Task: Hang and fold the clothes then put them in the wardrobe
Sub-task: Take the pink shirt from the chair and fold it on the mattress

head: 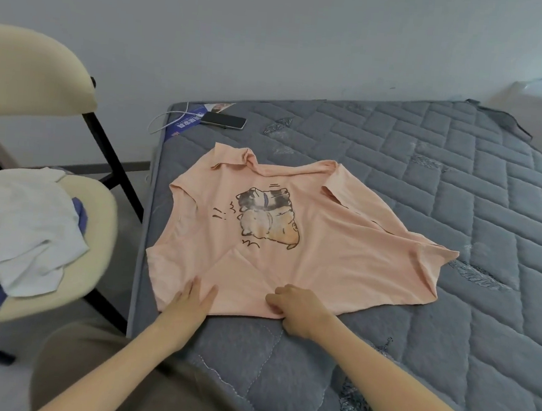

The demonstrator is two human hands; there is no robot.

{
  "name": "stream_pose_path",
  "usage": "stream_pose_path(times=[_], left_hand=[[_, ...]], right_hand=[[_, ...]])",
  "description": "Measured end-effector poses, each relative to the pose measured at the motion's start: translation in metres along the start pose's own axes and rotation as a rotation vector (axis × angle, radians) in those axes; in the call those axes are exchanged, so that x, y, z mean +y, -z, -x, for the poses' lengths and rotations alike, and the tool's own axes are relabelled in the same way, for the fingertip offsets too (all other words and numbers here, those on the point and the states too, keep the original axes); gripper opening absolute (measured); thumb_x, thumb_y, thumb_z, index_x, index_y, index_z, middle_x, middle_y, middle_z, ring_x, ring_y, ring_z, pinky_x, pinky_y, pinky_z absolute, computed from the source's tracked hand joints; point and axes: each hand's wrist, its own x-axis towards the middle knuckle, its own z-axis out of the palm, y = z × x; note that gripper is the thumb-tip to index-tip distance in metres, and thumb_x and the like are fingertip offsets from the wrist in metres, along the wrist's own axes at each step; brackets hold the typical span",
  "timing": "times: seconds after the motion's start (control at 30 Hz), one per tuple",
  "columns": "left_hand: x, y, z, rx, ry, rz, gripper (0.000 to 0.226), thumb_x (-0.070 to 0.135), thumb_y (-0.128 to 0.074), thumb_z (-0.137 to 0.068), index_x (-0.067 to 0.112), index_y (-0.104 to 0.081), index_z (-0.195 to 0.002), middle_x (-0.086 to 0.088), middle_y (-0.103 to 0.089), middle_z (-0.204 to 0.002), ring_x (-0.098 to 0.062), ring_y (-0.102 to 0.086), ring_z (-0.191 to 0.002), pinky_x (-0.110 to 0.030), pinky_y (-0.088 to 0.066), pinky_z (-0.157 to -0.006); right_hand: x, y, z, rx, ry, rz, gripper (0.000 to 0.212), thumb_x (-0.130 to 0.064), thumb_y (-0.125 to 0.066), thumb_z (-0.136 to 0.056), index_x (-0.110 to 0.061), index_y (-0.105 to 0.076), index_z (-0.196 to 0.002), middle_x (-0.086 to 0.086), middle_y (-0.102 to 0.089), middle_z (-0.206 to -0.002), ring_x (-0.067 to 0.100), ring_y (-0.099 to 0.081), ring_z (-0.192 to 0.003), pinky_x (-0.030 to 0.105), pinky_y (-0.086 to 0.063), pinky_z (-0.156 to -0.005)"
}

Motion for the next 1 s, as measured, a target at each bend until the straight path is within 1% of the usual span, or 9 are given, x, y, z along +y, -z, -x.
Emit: stream_pose_path(times=[0.2,0.37,0.57,0.67,0.73,0.8,0.87,0.97,1.0], left_hand=[[-0.011,0.011,0.001,-0.233,0.073,0.149,0.091,0.004,-0.043,-0.090,0.032,0.023,-0.146,-0.026,0.030,-0.149,-0.041,0.020,-0.141,-0.052,-0.006,-0.116],[-0.023,0.033,-0.015,-0.169,0.156,0.168,0.075,0.058,-0.032,-0.087,0.036,0.005,-0.149,-0.022,0.006,-0.156,-0.042,-0.014,-0.140,-0.046,-0.021,-0.111],[-0.039,0.065,-0.050,0.115,0.221,0.370,0.047,0.039,-0.030,-0.095,0.022,-0.028,-0.138,-0.011,-0.037,-0.136,-0.033,-0.042,-0.118,-0.040,-0.038,-0.086],[-0.055,0.075,-0.075,0.273,0.281,0.613,0.023,0.021,-0.033,-0.093,0.009,-0.043,-0.110,-0.010,-0.044,-0.115,-0.038,-0.045,-0.114,-0.045,-0.043,-0.088],[-0.068,0.080,-0.094,0.354,0.343,0.778,0.007,0.014,-0.035,-0.089,0.008,-0.037,-0.086,-0.011,-0.046,-0.097,-0.041,-0.049,-0.104,-0.043,-0.045,-0.079],[-0.081,0.085,-0.113,0.419,0.457,0.938,0.014,0.015,-0.038,-0.090,0.006,-0.047,-0.094,-0.013,-0.052,-0.101,-0.041,-0.052,-0.104,-0.043,-0.045,-0.079],[-0.094,0.088,-0.132,0.453,0.572,1.089,0.032,0.019,-0.040,-0.093,0.006,-0.054,-0.119,-0.015,-0.054,-0.121,-0.039,-0.049,-0.116,-0.048,-0.045,-0.093],[-0.106,0.091,-0.161,0.523,0.727,1.182,0.020,0.025,-0.045,-0.090,0.008,-0.054,-0.088,-0.012,-0.056,-0.102,-0.040,-0.049,-0.112,-0.050,-0.043,-0.092],[-0.110,0.094,-0.170,0.527,0.781,1.199,0.024,0.030,-0.048,-0.089,0.008,-0.055,-0.095,-0.012,-0.056,-0.108,-0.040,-0.046,-0.114,-0.050,-0.040,-0.095]], right_hand=[[0.005,0.010,-0.009,-0.213,-0.060,-0.209,0.020,-0.028,-0.058,-0.078,-0.020,-0.045,-0.090,0.005,-0.054,-0.104,0.026,-0.050,-0.097,0.032,-0.036,-0.068],[0.010,0.029,-0.032,-0.091,-0.211,-0.433,0.022,-0.035,-0.044,-0.087,-0.021,-0.052,-0.102,0.003,-0.064,-0.102,0.026,-0.057,-0.089,0.033,-0.043,-0.075],[0.022,0.046,-0.072,0.155,-0.260,-0.528,0.025,-0.017,-0.041,-0.090,-0.017,-0.056,-0.110,0.003,-0.063,-0.106,0.025,-0.057,-0.101,0.031,-0.042,-0.074],[0.034,0.047,-0.097,0.173,-0.244,-0.510,0.033,-0.013,-0.044,-0.089,-0.017,-0.053,-0.120,0.004,-0.055,-0.122,0.024,-0.044,-0.117,0.034,-0.040,-0.092],[0.042,0.044,-0.116,0.182,-0.229,-0.483,0.040,-0.014,-0.045,-0.090,-0.018,-0.048,-0.129,0.003,-0.047,-0.134,0.023,-0.037,-0.126,0.034,-0.034,-0.102],[0.048,0.041,-0.137,0.180,-0.227,-0.459,0.047,-0.018,-0.045,-0.093,-0.020,-0.041,-0.139,0.002,-0.035,-0.148,0.022,-0.026,-0.138,0.035,-0.024,-0.112],[0.054,0.040,-0.158,0.154,-0.242,-0.407,0.053,-0.025,-0.042,-0.096,-0.024,-0.028,-0.147,0.000,-0.018,-0.157,0.021,-0.010,-0.146,0.039,-0.011,-0.118],[0.062,0.038,-0.189,0.120,-0.277,-0.355,0.057,-0.032,-0.031,-0.100,-0.027,-0.010,-0.153,-0.002,0.001,-0.161,0.020,0.006,-0.148,0.046,0.002,-0.118],[0.065,0.039,-0.198,0.124,-0.292,-0.346,0.056,-0.035,-0.027,-0.101,-0.027,-0.005,-0.153,-0.002,0.004,-0.161,0.020,0.008,-0.148,0.046,0.004,-0.118]])
